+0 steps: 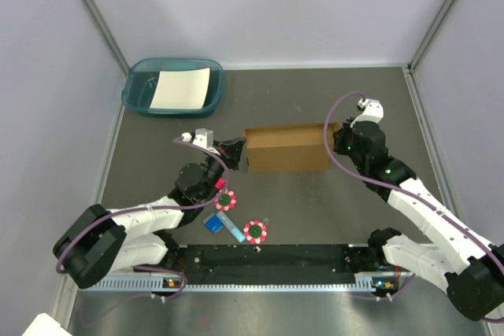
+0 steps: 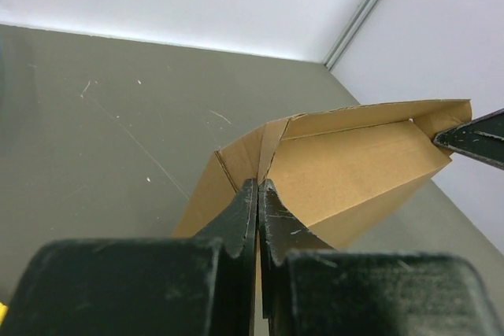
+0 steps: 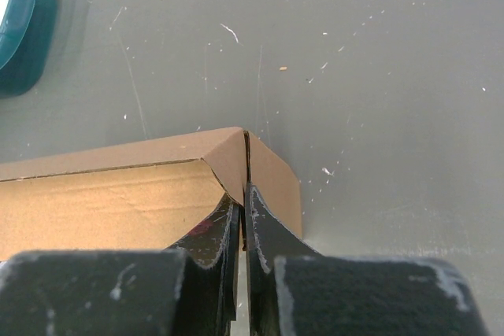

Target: Fold the paper box

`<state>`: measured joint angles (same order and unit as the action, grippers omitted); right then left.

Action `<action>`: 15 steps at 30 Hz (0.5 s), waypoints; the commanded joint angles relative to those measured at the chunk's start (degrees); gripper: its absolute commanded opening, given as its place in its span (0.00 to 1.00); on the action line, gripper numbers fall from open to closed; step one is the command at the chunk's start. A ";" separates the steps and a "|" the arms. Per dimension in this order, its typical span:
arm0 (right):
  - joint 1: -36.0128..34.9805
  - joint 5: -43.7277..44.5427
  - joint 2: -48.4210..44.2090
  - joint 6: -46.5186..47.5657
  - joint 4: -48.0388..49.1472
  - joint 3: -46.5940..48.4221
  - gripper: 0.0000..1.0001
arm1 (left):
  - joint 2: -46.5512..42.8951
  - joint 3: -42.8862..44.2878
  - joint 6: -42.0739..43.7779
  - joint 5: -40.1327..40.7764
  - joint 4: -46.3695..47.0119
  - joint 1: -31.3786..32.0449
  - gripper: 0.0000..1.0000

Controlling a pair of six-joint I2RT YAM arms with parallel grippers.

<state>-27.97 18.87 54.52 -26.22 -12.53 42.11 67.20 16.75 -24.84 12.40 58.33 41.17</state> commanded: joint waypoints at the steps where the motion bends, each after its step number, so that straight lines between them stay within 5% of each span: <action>1: -0.51 -1.29 2.08 -0.94 -11.28 -1.68 0.00 | 1.71 -3.39 5.50 5.96 -20.44 -0.30 0.00; 7: -0.51 -1.30 1.73 -0.94 -11.37 -1.06 0.05 | 1.18 -3.57 7.26 6.93 -19.48 0.05 0.04; 15: -0.51 -0.94 -0.47 -1.12 -13.57 2.10 0.28 | 1.62 -1.64 7.44 7.63 -20.18 1.02 0.04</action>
<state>-27.97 17.96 54.11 -27.70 -14.92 43.13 66.50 17.06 -20.49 14.87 56.21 42.50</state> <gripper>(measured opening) 0.255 0.044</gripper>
